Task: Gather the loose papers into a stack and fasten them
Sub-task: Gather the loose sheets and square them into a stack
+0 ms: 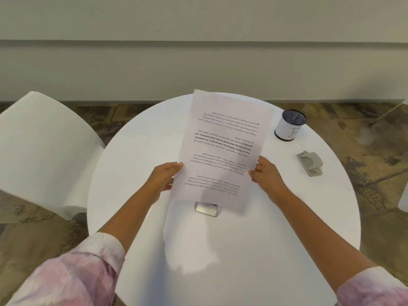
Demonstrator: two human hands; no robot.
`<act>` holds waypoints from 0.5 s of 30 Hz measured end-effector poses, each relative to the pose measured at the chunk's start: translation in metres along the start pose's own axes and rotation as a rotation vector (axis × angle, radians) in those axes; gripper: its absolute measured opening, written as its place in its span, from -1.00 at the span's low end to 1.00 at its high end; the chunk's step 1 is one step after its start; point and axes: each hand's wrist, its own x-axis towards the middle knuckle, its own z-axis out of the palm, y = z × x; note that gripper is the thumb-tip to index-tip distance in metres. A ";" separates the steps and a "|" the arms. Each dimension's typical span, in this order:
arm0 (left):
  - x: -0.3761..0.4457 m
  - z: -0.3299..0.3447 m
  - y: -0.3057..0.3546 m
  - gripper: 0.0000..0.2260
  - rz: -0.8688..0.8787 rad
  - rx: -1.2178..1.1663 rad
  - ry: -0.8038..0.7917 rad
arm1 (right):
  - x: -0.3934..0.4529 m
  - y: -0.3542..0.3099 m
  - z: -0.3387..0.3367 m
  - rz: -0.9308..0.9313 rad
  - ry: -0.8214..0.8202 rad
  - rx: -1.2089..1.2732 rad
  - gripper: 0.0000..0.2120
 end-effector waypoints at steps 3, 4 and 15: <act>0.003 0.006 0.020 -0.81 0.147 0.142 0.000 | 0.000 -0.009 -0.002 -0.057 0.009 -0.015 -0.58; 0.003 0.010 0.025 -0.82 0.216 0.146 0.004 | -0.001 -0.012 -0.002 -0.076 0.015 -0.039 -0.60; -0.011 0.036 0.032 -0.85 0.433 0.130 0.083 | -0.007 -0.023 0.008 -0.230 0.111 -0.215 -0.64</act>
